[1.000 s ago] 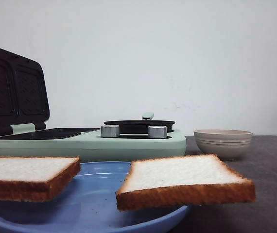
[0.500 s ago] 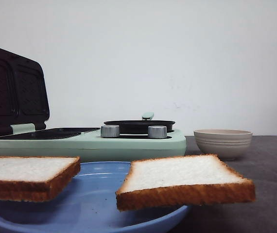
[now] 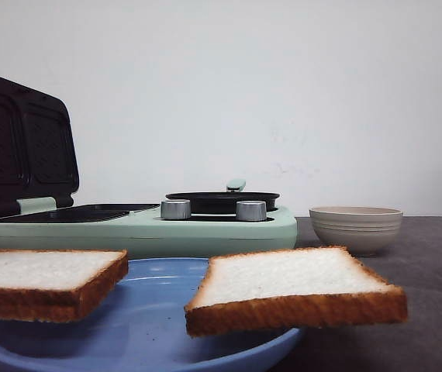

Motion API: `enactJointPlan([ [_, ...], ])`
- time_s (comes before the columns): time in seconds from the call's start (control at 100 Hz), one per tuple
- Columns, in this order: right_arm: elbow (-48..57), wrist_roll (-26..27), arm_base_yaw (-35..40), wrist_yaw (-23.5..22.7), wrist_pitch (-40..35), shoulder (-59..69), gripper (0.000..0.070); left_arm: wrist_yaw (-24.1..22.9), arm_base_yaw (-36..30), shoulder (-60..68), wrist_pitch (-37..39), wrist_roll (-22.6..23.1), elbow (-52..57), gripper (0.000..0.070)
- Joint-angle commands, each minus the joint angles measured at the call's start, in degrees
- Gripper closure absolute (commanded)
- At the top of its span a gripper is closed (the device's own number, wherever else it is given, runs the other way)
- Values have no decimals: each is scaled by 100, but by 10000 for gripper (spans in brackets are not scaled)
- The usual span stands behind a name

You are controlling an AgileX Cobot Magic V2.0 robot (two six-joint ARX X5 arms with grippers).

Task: Make breakfast with bread and shrimp
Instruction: 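Move the left gripper down to the bread slice nearest it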

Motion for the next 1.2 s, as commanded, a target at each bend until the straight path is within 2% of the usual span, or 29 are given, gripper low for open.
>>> enactJointPlan([
  [0.0, 57, -63, 2, -26, 50, 28, 369, -24, -68, 199, -31, 153, 85, 303],
  [0.12, 57, -66, 2, -26, 50, 28, 369, -203, -188, 457, -52, 177, 85, 303],
  [0.34, 57, -83, 2, -26, 50, 28, 369, -146, -361, 772, 74, 199, 85, 304],
  [0.56, 57, -87, 2, -26, 52, 28, 369, 444, -527, 1075, 181, 446, 85, 304],
  [0.66, 57, -90, 2, -26, 50, 28, 369, 573, -570, 1191, 310, 459, 85, 305],
  [1.19, 57, -101, 2, -28, 52, 28, 369, 590, -629, 1298, 431, 474, 85, 311],
])
